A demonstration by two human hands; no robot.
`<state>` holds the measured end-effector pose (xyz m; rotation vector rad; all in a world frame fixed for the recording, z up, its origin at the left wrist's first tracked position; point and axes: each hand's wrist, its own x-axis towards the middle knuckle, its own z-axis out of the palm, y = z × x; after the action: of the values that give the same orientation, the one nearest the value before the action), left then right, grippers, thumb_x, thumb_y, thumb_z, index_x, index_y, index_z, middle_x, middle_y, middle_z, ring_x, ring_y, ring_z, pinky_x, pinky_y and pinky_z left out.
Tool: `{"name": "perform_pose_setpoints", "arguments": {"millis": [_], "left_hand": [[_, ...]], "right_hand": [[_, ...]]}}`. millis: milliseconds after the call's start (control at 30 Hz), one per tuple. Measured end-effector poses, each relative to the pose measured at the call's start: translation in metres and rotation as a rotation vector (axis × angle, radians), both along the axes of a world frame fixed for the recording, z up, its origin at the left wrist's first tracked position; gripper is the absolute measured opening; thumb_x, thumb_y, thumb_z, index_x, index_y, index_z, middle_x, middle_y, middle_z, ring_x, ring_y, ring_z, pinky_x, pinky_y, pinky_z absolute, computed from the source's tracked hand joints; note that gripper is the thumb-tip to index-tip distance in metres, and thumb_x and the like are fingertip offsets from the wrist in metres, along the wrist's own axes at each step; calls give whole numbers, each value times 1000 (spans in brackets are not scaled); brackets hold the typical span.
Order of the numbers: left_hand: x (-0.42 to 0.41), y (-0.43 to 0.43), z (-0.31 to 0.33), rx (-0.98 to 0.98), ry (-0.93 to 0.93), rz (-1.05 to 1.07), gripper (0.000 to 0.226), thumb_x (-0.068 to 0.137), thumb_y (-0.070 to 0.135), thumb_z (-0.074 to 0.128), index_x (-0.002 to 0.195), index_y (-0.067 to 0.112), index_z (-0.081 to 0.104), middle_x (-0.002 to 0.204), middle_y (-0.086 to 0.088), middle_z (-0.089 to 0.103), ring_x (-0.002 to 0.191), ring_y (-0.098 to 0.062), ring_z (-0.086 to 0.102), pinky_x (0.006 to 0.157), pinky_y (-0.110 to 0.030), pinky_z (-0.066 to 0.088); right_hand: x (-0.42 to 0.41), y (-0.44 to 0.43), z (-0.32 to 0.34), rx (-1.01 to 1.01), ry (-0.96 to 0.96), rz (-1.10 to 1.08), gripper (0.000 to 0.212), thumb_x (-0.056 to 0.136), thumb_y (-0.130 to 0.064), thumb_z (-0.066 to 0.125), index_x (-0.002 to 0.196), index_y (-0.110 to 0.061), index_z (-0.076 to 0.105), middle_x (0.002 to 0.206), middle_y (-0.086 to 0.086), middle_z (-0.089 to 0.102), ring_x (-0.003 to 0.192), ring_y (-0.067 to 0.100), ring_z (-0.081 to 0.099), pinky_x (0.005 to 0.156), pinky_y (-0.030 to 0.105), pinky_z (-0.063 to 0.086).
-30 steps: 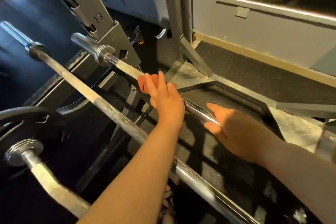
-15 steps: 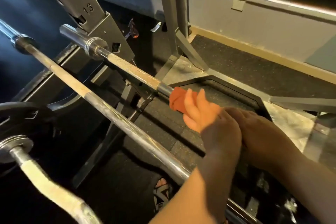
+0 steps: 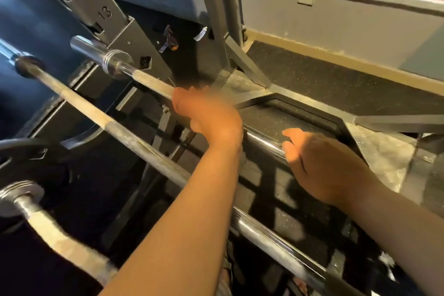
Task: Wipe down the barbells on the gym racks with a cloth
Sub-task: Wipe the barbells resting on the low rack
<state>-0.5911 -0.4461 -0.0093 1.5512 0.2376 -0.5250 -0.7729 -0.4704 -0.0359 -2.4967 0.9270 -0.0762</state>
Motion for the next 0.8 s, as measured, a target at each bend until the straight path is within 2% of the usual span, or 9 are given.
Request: {"name": "perform_pose_setpoints", "arguments": {"millis": [67,133,233,333,367,500,600,700,800], "left_hand": [[-37,6,-2,-59,-41,-32,31,104,16,45,120,41,53,149,-4,37,128,-18,38,110,-35,36],[-69,11,-11,28,-102,-93,37,102,18,42,130,39,57,148,-1,36,128,-13,37,111,-30,34],[-106,16,-7,90,-96,-343,38,93,31,43,98,68,52,144,2,35,125,-23,45,110,-39,38],[-105,34,-15,40,-197,-423,37,104,17,47,127,44,57,151,6,37,117,6,47,95,-8,38],[-93,36,-18,27,-226,-479,38,106,15,45,138,33,54,153,7,34,121,9,44,98,-8,38],[-15,18,-27,24,-240,-282,54,105,23,45,156,30,26,165,-11,12,143,-26,37,118,-44,35],[5,4,-18,226,-237,-155,78,107,19,40,159,22,-17,166,-6,-25,155,-30,10,124,-39,23],[-39,7,-12,300,-106,-210,74,110,27,35,158,9,-18,165,-9,-26,155,-27,-6,123,-36,13],[-106,20,-17,288,-345,-400,70,110,27,34,160,16,-14,165,3,-29,155,-32,3,126,-43,15]], "right_hand": [[0,0,2,-6,-28,-4,45,104,-43,25,118,-17,59,90,4,70,78,18,70,71,38,60],[-1,-3,1,-8,-19,32,28,103,-40,33,111,-25,56,96,0,68,83,16,69,72,37,58],[-1,-5,5,55,10,38,13,96,-32,55,106,-25,56,100,-2,63,87,19,66,71,39,55],[-3,1,7,70,-23,-36,18,96,-26,52,108,-16,61,98,5,63,83,28,65,68,44,55],[-5,4,9,75,-22,-81,26,101,-29,41,112,-15,60,97,6,64,81,29,65,68,43,54],[-27,10,8,137,15,-26,67,99,-29,-6,116,-14,57,108,10,61,84,25,64,70,38,57],[-61,6,2,-12,45,-58,51,102,-47,11,109,-28,57,99,-4,63,82,9,60,66,23,46],[-78,12,10,52,13,-153,45,102,-51,21,111,-28,59,89,-11,60,74,2,55,63,20,36],[-74,12,12,17,38,-167,44,104,-45,24,120,-24,59,104,2,69,89,18,64,73,32,42]]}}
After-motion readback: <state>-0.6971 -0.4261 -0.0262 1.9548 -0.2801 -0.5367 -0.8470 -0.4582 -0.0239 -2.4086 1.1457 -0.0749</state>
